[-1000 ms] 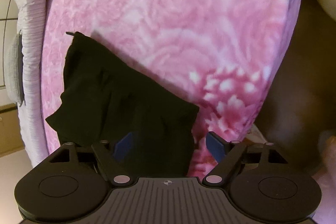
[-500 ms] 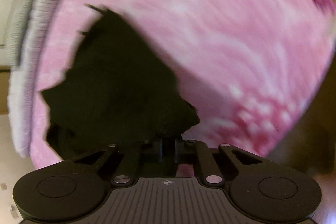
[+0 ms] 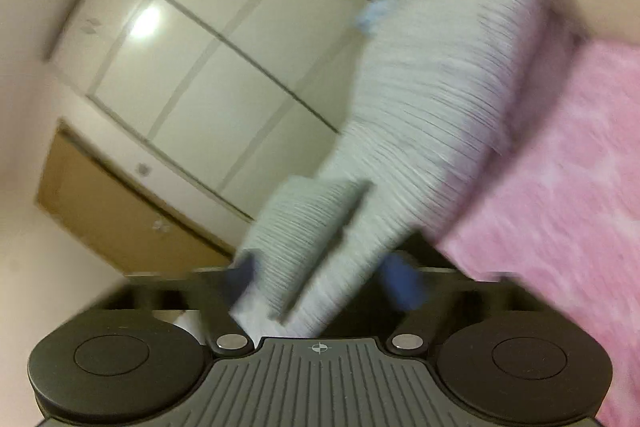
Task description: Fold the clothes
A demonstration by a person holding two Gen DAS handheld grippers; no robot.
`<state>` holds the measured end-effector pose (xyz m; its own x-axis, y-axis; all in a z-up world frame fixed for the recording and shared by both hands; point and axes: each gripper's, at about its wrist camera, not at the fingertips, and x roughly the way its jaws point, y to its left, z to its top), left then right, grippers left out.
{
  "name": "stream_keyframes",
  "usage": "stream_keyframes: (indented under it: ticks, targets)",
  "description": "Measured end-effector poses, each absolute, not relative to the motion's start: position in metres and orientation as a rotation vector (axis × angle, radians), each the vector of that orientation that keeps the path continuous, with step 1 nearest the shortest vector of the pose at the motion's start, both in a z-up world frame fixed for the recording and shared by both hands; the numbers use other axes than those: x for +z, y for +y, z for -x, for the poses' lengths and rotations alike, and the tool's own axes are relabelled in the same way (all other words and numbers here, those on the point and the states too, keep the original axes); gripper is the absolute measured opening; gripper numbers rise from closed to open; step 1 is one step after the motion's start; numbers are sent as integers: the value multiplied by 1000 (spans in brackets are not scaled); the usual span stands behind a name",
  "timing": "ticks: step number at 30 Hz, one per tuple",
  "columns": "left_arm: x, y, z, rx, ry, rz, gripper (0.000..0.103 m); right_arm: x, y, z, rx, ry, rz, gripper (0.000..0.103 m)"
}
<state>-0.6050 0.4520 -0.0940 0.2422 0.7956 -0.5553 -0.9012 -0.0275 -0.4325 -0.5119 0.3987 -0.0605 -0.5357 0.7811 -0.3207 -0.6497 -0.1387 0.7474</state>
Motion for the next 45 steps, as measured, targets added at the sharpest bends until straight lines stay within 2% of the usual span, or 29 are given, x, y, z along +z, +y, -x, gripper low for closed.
stream_keyframes:
  ticks: [2, 4, 8, 12, 15, 18, 20, 25, 26, 28, 30, 32, 35, 40, 45]
  targets:
    - [-121, 450, 590, 1330, 231, 878, 15, -70, 391, 517, 1860, 1079, -138, 84]
    - [-160, 437, 572, 1288, 322, 944, 17, -103, 379, 517, 1839, 1119, -34, 84]
    - [-254, 391, 533, 1163, 486, 1161, 17, -204, 340, 507, 1639, 1288, 196, 84]
    - [-323, 343, 485, 1108, 632, 1264, 17, -298, 295, 498, 1422, 1482, 329, 84]
    - [-347, 324, 453, 1102, 753, 1212, 18, -343, 258, 491, 1289, 1589, 362, 84]
    - [-357, 317, 419, 1096, 832, 1103, 23, -365, 234, 489, 1234, 1617, 404, 84]
    - [-363, 317, 396, 1096, 883, 1025, 24, -376, 231, 488, 1229, 1599, 463, 84]
    - [-390, 318, 361, 1132, 1050, 851, 34, -382, 226, 482, 1234, 1603, 480, 84]
    - [-391, 316, 358, 1141, 1053, 817, 42, -382, 227, 483, 1237, 1599, 484, 84]
    - [-395, 312, 354, 1148, 1073, 745, 47, -381, 229, 485, 1243, 1591, 491, 84]
    - [-394, 313, 360, 1162, 1053, 743, 25, -380, 230, 488, 1250, 1583, 498, 84]
    - [-389, 316, 376, 1194, 1041, 758, 9, -379, 231, 490, 1256, 1574, 505, 84]
    - [-366, 313, 422, 1298, 1037, 684, 8, -378, 234, 493, 1265, 1561, 515, 84]
    - [-292, 287, 541, 1530, 1042, 606, 8, -375, 237, 500, 1283, 1533, 537, 84]
    - [-216, 253, 655, 1773, 1164, 501, 8, -369, 241, 507, 1309, 1486, 559, 84]
